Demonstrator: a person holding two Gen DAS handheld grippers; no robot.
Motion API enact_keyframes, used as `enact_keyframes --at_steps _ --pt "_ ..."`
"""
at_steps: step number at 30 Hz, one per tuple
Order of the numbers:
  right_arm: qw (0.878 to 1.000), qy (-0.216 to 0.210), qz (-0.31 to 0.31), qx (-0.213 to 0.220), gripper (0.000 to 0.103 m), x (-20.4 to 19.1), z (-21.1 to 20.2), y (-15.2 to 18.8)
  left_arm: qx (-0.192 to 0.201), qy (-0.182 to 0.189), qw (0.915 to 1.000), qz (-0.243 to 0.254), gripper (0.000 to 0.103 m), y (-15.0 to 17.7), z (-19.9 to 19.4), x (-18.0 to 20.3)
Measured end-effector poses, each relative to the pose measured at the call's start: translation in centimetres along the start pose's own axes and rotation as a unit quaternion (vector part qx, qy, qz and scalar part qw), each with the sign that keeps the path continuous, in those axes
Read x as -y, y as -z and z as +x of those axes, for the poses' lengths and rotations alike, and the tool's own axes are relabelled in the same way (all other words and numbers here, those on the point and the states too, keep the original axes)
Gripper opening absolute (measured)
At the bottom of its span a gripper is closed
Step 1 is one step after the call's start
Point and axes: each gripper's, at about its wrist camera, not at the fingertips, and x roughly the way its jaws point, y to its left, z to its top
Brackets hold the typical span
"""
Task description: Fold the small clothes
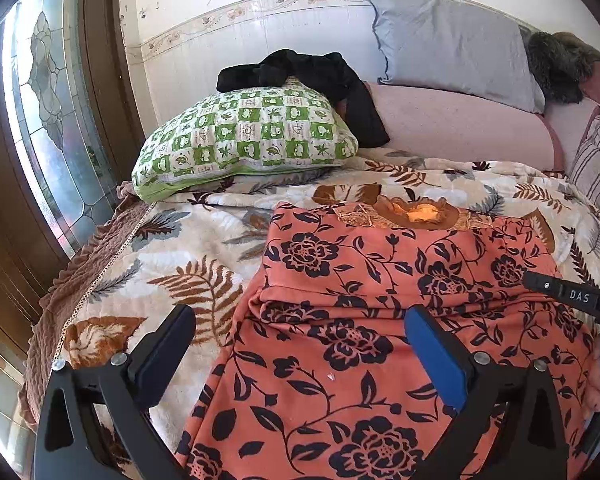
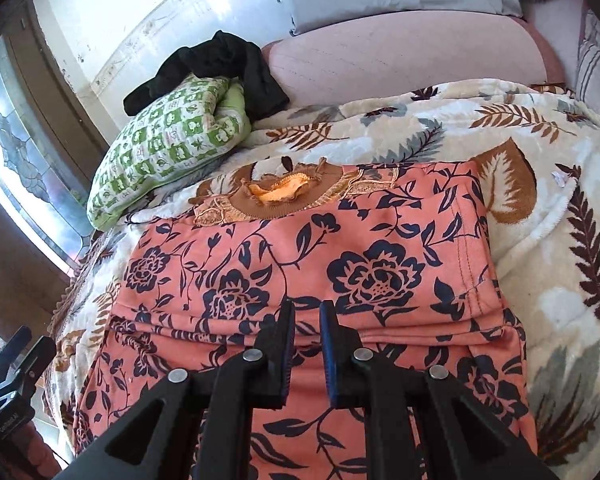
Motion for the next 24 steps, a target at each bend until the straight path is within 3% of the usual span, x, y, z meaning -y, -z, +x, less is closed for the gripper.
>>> enact_keyframes --at_steps 4,9,12,20,24 --pt "1.000 0.001 -0.013 -0.008 0.015 -0.7 -0.7 2.2 0.000 0.004 1.0000 -0.005 0.103 1.1 -1.6 0.0" --pt "0.999 -0.009 0.029 -0.034 0.015 0.4 -1.3 6.7 -0.024 0.013 0.9995 -0.018 0.103 3.3 -1.9 -0.1" --pt "0.996 -0.001 0.053 -0.066 0.016 1.2 -1.0 9.2 -0.059 0.032 0.9976 -0.017 0.103 5.3 -1.1 0.5" --pt "0.996 -0.011 0.072 -0.057 0.016 1.9 -4.7 13.0 -0.175 0.068 0.9820 -0.015 0.103 12.2 1.2 2.8" --pt "0.996 -0.003 0.070 -0.055 0.016 1.5 -6.5 15.2 -0.152 0.063 0.9862 0.013 0.103 14.3 -0.3 3.3"
